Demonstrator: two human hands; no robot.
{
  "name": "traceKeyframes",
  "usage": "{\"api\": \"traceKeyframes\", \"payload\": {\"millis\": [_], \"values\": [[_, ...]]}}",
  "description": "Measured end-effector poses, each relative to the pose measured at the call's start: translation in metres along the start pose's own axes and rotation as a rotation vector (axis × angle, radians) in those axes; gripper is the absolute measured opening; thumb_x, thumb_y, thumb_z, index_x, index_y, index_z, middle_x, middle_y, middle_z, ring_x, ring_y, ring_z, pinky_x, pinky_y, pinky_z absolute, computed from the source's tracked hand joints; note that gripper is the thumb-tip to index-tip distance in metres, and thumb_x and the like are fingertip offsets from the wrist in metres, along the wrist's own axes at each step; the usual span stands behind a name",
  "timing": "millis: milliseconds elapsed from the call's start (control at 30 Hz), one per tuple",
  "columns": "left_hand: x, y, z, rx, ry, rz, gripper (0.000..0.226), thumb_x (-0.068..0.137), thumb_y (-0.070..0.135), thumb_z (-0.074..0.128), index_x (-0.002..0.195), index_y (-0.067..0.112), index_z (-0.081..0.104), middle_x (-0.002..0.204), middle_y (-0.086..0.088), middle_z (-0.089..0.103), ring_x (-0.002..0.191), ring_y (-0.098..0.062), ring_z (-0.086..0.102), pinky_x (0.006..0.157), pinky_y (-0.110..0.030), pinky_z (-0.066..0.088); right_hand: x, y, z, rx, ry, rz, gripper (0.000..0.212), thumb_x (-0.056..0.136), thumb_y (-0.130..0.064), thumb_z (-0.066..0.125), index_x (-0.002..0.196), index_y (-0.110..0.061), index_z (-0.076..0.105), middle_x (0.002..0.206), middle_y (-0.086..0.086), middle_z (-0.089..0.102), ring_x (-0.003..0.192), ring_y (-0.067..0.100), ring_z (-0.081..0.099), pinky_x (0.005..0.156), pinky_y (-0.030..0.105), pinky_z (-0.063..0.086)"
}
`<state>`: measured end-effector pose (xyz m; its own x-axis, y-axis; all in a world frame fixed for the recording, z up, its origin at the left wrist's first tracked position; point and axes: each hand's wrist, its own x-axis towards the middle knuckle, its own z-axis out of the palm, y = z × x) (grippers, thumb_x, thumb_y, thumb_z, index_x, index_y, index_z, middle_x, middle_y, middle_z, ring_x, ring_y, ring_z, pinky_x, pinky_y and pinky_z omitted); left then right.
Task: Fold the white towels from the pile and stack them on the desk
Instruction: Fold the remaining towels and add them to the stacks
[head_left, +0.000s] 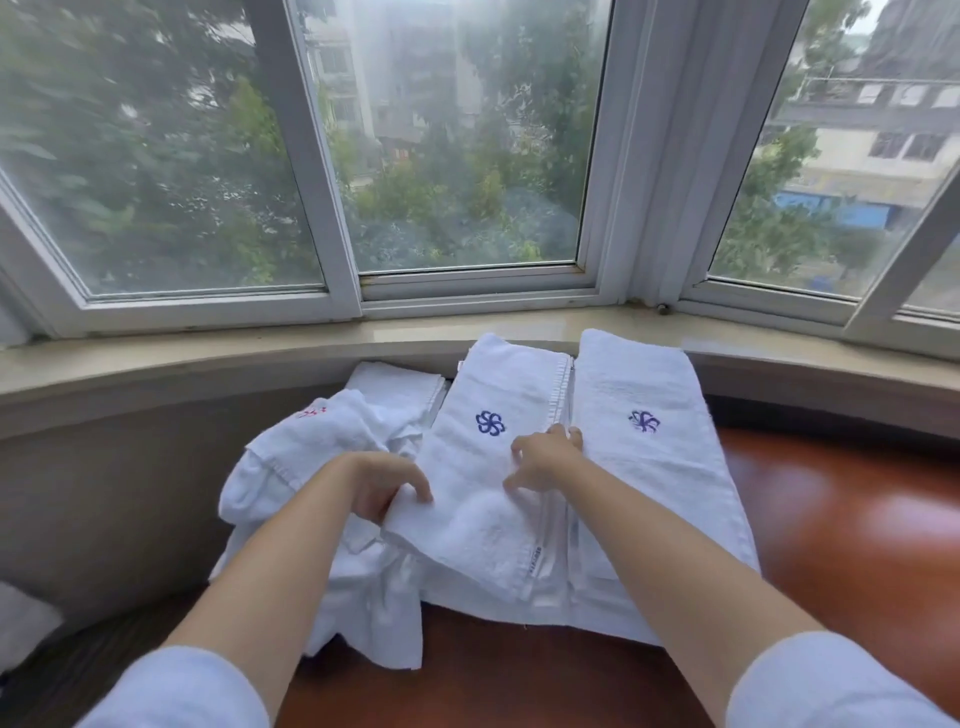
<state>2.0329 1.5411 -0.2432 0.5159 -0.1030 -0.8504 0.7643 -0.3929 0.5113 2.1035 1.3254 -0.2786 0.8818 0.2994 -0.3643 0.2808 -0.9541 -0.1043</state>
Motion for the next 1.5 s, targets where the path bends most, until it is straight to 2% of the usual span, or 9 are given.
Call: {"api": "traceKeyframes", "payload": {"millis": [233,400,533,700,867,1000,1067,1333,1500], "values": [[0.001,-0.008,0.014,-0.145,0.170,0.092,0.015,0.096,0.009,0.052,0.109,0.003,0.056,0.084,-0.009,0.066,0.059,-0.017,0.064,0.045,-0.021,0.051,-0.040,-0.011,0.013,0.004,-0.065,-0.077,0.059,0.087,-0.064,0.047,0.131,-0.024,0.047,0.128,0.003,0.057,0.127,0.028,0.040,0.103,0.047,0.022],[0.001,-0.016,0.028,-0.320,0.280,0.206,0.016,0.097,0.005,0.048,0.112,0.005,0.053,0.084,-0.011,0.060,0.068,-0.019,0.058,0.040,-0.022,0.051,-0.072,-0.023,0.025,0.167,-0.087,-0.119,0.077,0.079,-0.083,0.033,0.129,-0.026,0.050,0.134,0.000,0.054,0.125,0.025,0.048,0.100,0.043,0.033],[-0.008,-0.016,0.038,-0.550,0.270,0.286,0.016,0.097,-0.006,0.041,0.089,-0.003,0.056,0.078,-0.014,0.057,0.056,-0.024,0.061,0.032,-0.026,0.048,-0.095,-0.036,0.041,0.092,-0.059,-0.187,0.103,0.073,-0.079,0.052,0.151,-0.021,0.018,0.145,0.003,0.042,0.131,0.027,0.042,0.104,0.046,0.034],[-0.019,-0.008,0.044,-0.636,0.286,0.359,0.016,0.091,-0.012,0.047,0.086,-0.001,0.057,0.073,-0.015,0.060,0.037,-0.018,0.061,0.032,-0.025,0.048,-0.110,-0.040,0.031,-0.049,0.322,-0.134,0.043,0.084,-0.002,0.047,0.125,-0.015,0.044,0.114,0.008,0.062,0.105,0.030,0.059,0.080,0.035,0.036],[-0.035,-0.002,0.045,-0.545,0.341,0.479,0.040,0.087,-0.005,0.062,0.118,0.017,0.050,0.084,-0.010,0.060,0.063,-0.019,0.059,0.039,-0.020,0.051,-0.115,-0.030,-0.031,-0.015,0.759,-0.085,0.037,0.078,-0.008,0.049,0.113,-0.017,0.057,0.105,0.004,0.067,0.102,0.027,0.057,0.089,0.035,0.029],[-0.037,-0.026,0.055,-0.197,0.277,0.289,0.034,0.090,-0.003,0.055,0.116,0.017,0.052,0.093,-0.007,0.052,0.066,-0.021,0.059,0.043,-0.024,0.054,-0.121,-0.023,-0.017,-0.006,0.151,-0.067,0.029,0.088,-0.046,0.051,0.103,-0.023,0.059,0.112,-0.002,0.064,0.109,0.022,0.056,0.094,0.036,0.032],[-0.039,-0.041,0.059,-0.029,0.165,0.166,0.032,0.092,-0.001,0.052,0.116,0.021,0.052,0.101,-0.010,0.046,0.070,-0.024,0.061,0.048,-0.026,0.056,-0.124,-0.023,0.010,-0.089,-0.142,0.000,0.059,0.083,-0.075,0.040,0.079,-0.018,0.055,0.097,-0.001,0.060,0.094,0.022,0.053,0.087,0.037,0.036],[-0.037,-0.050,0.046,0.054,0.167,0.212,0.056,0.096,0.006,0.051,0.146,0.025,0.033,0.092,-0.009,0.052,0.075,-0.024,0.069,0.058,-0.027,0.057,-0.112,-0.027,0.028,-0.113,0.133,-0.074,0.049,0.092,-0.057,0.046,0.125,-0.020,0.054,0.119,0.002,0.059,0.112,0.026,0.054,0.090,0.039,0.038],[-0.028,-0.061,0.040,0.094,0.162,0.265,0.058,0.094,0.015,0.061,0.145,0.025,0.035,0.093,-0.010,0.060,0.070,-0.019,0.070,0.063,-0.026,0.055,-0.102,-0.036,0.037,-0.209,0.042,-0.074,0.041,0.089,-0.055,0.052,0.074,-0.017,0.051,0.090,-0.001,0.058,0.091,0.024,0.055,0.085,0.039,0.034]]}}
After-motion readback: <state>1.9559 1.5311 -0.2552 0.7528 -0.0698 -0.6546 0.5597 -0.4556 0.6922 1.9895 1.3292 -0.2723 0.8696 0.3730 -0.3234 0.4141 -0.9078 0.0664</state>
